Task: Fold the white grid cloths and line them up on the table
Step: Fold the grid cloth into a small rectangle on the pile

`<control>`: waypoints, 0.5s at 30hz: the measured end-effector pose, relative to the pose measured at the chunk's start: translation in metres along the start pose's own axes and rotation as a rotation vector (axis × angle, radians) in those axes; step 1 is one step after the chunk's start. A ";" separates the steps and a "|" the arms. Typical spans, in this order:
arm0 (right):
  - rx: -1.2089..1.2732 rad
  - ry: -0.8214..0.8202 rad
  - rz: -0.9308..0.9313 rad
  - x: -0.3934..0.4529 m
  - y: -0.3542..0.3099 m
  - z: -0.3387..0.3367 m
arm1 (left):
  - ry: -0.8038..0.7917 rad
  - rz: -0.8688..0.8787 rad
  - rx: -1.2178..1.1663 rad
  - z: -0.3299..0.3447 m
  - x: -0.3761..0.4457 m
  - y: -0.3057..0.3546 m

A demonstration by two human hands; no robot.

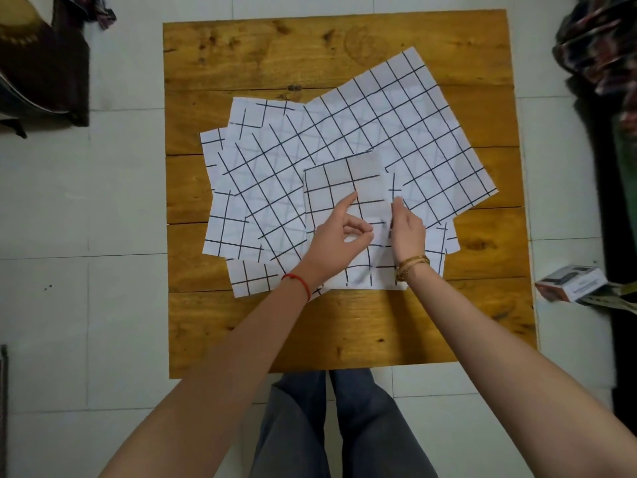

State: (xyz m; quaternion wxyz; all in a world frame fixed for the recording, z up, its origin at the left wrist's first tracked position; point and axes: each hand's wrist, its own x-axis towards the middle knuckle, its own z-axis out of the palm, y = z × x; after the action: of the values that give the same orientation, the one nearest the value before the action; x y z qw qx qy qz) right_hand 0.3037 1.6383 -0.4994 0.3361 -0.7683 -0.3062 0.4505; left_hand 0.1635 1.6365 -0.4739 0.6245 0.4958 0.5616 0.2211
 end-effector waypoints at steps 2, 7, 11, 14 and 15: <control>-0.007 -0.030 0.020 0.002 0.002 -0.006 | -0.013 -0.011 0.025 0.004 0.001 -0.007; -0.333 -0.030 -0.093 0.010 0.016 -0.012 | 0.188 0.123 0.258 -0.008 -0.005 -0.024; -0.472 0.021 -0.080 0.019 0.028 -0.012 | 0.201 0.085 0.503 -0.030 -0.003 -0.046; -0.492 0.003 -0.035 0.021 0.034 -0.012 | 0.107 0.033 0.661 -0.040 -0.003 -0.053; -0.494 -0.013 -0.027 0.021 0.034 -0.013 | 0.085 0.034 0.706 -0.041 -0.004 -0.053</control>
State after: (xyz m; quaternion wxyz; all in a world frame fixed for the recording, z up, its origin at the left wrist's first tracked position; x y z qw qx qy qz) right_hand 0.3294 1.6312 -0.5316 0.1422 -0.8201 -0.4196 0.3622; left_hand 0.1096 1.6267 -0.5126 0.3871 0.6806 0.6204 0.0442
